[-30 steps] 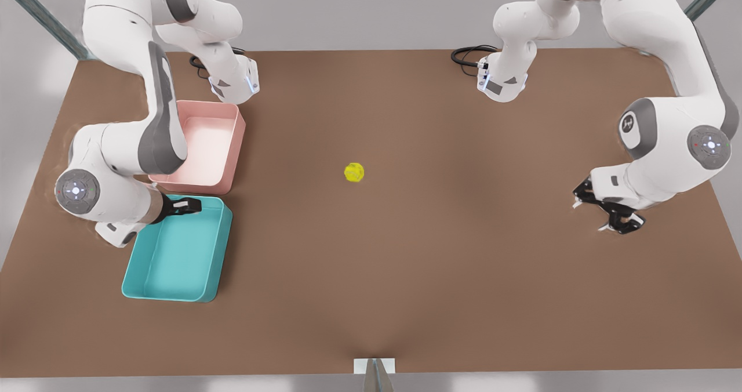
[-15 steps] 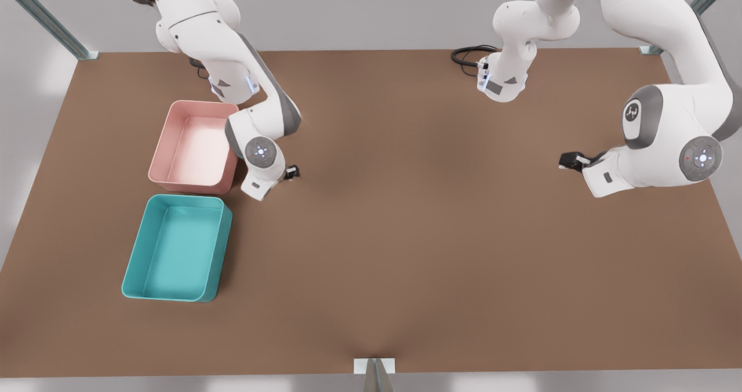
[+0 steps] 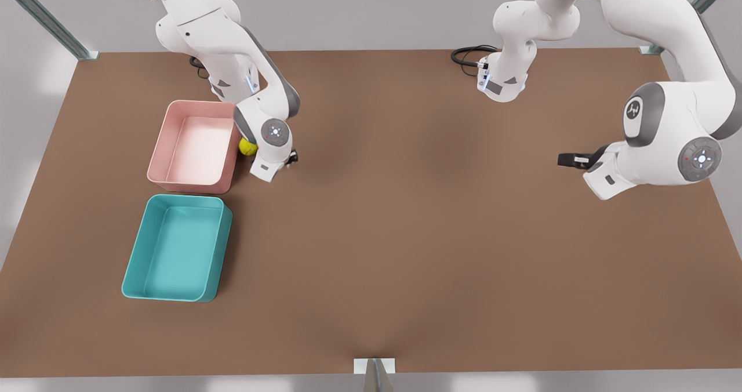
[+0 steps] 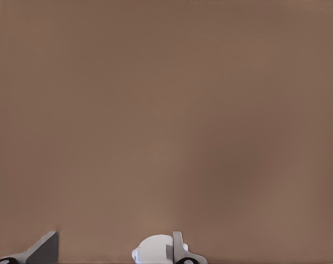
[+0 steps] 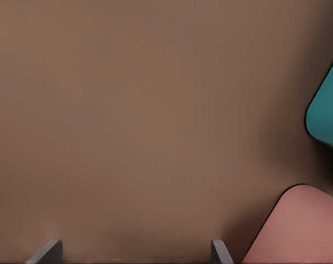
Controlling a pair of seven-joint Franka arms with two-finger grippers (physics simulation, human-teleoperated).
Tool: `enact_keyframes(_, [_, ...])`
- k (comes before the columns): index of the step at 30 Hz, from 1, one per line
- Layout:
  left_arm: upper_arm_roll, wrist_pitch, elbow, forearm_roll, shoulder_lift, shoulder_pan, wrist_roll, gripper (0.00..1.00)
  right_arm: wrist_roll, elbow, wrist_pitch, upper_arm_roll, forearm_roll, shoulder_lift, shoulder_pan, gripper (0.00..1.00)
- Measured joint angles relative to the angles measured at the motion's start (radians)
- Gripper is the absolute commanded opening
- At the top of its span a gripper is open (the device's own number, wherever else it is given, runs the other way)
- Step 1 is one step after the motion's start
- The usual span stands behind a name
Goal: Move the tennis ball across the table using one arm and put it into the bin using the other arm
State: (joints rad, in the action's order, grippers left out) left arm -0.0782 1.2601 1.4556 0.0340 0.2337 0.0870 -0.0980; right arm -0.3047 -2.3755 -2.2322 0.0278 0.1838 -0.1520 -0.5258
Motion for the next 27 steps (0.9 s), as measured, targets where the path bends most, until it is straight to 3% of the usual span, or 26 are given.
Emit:
enact_keyframes(7, [0.002, -0.028, -0.006, 0.000, 0.001, 0.002, 0.055, 1.00, 0.129, -0.118, 0.045, 0.010, 0.011, 0.073, 0.018, 1.00])
enact_keyframes(18, [0.003, -0.042, -0.005, 0.000, 0.003, 0.002, 0.109, 1.00, 0.368, -0.152, 0.077, 0.062, 0.207, 0.034, 0.034, 1.00])
enact_keyframes(27, [0.003, -0.045, -0.006, 0.000, 0.002, 0.012, 0.134, 1.00, 0.541, -0.183, 0.075, 0.076, 0.247, 0.030, 0.058, 1.00])
